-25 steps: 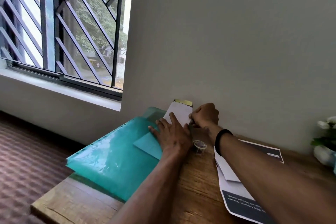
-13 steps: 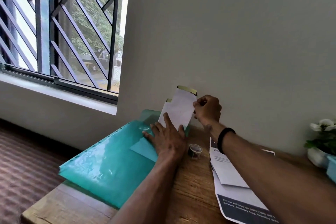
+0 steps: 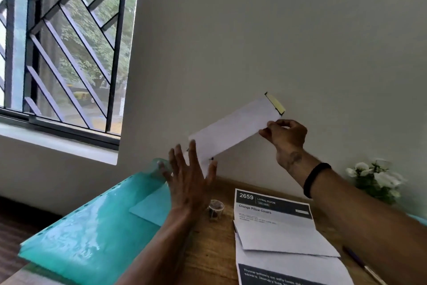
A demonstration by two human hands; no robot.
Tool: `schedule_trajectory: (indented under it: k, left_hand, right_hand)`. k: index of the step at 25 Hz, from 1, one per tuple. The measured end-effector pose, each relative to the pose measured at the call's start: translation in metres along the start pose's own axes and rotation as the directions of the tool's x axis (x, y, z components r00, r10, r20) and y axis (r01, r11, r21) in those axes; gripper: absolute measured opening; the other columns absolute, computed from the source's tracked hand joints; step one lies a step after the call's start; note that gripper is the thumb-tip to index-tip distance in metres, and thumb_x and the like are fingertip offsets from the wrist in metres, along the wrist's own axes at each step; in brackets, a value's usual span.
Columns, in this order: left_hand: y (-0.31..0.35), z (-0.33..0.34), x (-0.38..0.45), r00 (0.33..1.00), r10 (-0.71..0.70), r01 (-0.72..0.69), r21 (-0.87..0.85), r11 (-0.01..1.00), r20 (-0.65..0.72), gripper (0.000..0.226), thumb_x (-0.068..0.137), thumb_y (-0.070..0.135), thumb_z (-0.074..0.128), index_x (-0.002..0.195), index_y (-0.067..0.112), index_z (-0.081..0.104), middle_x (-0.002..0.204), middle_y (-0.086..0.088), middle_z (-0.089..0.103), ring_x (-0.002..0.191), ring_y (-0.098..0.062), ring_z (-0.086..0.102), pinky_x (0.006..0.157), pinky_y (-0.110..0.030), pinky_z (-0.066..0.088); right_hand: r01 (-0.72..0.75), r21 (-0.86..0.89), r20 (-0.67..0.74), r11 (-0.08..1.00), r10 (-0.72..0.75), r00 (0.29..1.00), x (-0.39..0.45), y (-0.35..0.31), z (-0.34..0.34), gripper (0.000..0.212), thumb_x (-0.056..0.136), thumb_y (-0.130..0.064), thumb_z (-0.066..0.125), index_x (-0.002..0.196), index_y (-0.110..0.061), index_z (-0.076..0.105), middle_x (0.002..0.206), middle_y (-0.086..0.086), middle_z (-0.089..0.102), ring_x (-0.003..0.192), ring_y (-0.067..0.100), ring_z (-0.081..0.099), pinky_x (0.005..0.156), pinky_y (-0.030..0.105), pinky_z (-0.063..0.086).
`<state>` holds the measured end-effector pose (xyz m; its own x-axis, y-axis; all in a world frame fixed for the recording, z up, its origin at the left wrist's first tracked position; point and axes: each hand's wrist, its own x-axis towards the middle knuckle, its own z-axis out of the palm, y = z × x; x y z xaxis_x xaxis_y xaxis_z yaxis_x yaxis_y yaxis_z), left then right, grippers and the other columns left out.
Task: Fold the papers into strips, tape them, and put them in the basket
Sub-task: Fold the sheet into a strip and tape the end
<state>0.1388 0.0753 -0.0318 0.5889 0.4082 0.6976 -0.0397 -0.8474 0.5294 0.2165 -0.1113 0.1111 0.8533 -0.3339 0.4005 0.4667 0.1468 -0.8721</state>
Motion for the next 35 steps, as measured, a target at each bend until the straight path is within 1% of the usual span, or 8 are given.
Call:
schedule_trajectory:
  k: [3, 5, 9, 12, 18, 22, 29, 35]
  left_hand:
    - [0.03, -0.01, 0.005, 0.925, 0.369, -0.359, 0.118, 0.926, -0.085, 0.101, 0.088, 0.082, 0.037, 0.167, 0.023, 0.016, 0.173, -0.016, 0.01, 0.161, -0.033, 0.003, 0.126, -0.064, -0.004]
    - [0.047, -0.019, 0.001, 0.896, 0.443, -0.432, 0.173, 0.885, -0.029, 0.109, 0.083, 0.086, 0.041, 0.167, 0.023, 0.011, 0.173, -0.016, 0.011, 0.161, -0.034, 0.004, 0.125, -0.066, -0.004]
    - [0.06, -0.022, -0.01, 0.884, 0.456, -0.467, 0.178, 0.866, 0.104, 0.114, 0.079, 0.091, 0.039, 0.166, 0.027, 0.002, 0.161, -0.008, 0.034, 0.153, -0.031, 0.027, 0.123, -0.068, -0.01]
    - [0.06, -0.02, -0.013, 0.847, 0.486, -0.519, 0.141, 0.843, 0.216, 0.12, 0.074, 0.091, 0.046, 0.166, 0.028, -0.002, 0.148, -0.003, 0.038, 0.143, -0.026, 0.035, 0.124, -0.066, -0.007]
    - [0.06, -0.024, -0.014, 0.761, 0.623, -0.636, 0.023, 0.771, 0.182, 0.113, 0.073, 0.069, 0.067, 0.165, 0.037, 0.008, 0.136, -0.003, 0.043, 0.124, -0.029, 0.042, 0.117, -0.05, 0.028]
    - [0.057, -0.025, -0.014, 0.755, 0.641, -0.642, -0.045, 0.765, 0.134, 0.113, 0.072, 0.059, 0.076, 0.165, 0.032, 0.016, 0.131, -0.002, 0.045, 0.113, -0.023, 0.043, 0.105, -0.039, 0.033]
    - [0.068, -0.029, -0.023, 0.73, 0.668, -0.661, -0.104, 0.744, 0.144, 0.111, 0.069, 0.049, 0.074, 0.164, 0.029, 0.021, 0.127, 0.0, 0.047, 0.112, -0.02, 0.043, 0.101, -0.035, 0.033]
    - [0.082, -0.029, -0.035, 0.647, 0.733, -0.738, -0.066, 0.671, 0.212, 0.108, 0.07, 0.049, 0.076, 0.163, 0.03, 0.024, 0.129, -0.004, 0.047, 0.116, -0.022, 0.043, 0.102, -0.041, 0.039]
  right_hand:
    - [-0.146, 0.106, 0.123, 0.984, 0.133, 0.984, -0.028, -0.01, -0.031, 0.019, 0.088, 0.014, 0.069, 0.102, 0.003, 0.062, 0.091, 0.023, 0.069, 0.063, 0.027, 0.073, 0.072, 0.035, 0.066]
    - [-0.236, 0.126, 0.219, 0.964, 0.205, 0.954, -0.055, -0.009, -0.053, 0.017, 0.089, 0.015, 0.068, 0.1, 0.003, 0.062, 0.089, 0.021, 0.068, 0.072, 0.029, 0.073, 0.076, 0.036, 0.065]
    - [-0.329, 0.045, 0.38, 0.943, 0.288, 0.879, -0.096, 0.006, -0.099, 0.014, 0.089, 0.006, 0.073, 0.101, 0.003, 0.065, 0.091, 0.02, 0.076, 0.081, 0.032, 0.078, 0.075, 0.035, 0.064]
    - [-0.249, -0.059, 0.424, 0.967, 0.25, 0.871, -0.101, 0.007, -0.123, 0.026, 0.089, -0.012, 0.078, 0.11, -0.002, 0.068, 0.1, 0.022, 0.078, 0.091, 0.039, 0.078, 0.085, 0.045, 0.062]
    - [-0.171, -0.041, 0.412, 0.984, 0.173, 0.895, -0.073, -0.003, -0.149, 0.02, 0.09, -0.021, 0.078, 0.106, -0.008, 0.078, 0.11, 0.028, 0.075, 0.105, 0.055, 0.07, 0.095, 0.061, 0.058]
    - [-0.076, -0.131, 0.493, 0.988, 0.132, 0.86, -0.068, -0.005, -0.153, 0.016, 0.092, -0.007, 0.074, 0.107, -0.013, 0.077, 0.101, 0.018, 0.08, 0.093, 0.042, 0.076, 0.081, 0.046, 0.064]
    - [-0.147, -0.107, 0.609, 0.983, 0.181, 0.772, -0.059, -0.002, -0.167, 0.041, 0.088, 0.004, 0.074, 0.124, -0.015, 0.07, 0.112, 0.022, 0.077, 0.092, 0.034, 0.074, 0.082, 0.044, 0.065]
    - [-0.218, -0.187, 0.65, 0.958, 0.288, 0.703, -0.059, 0.005, -0.176, 0.042, 0.078, -0.01, 0.079, 0.12, -0.012, 0.071, 0.115, 0.023, 0.076, 0.091, 0.032, 0.074, 0.072, 0.038, 0.065]
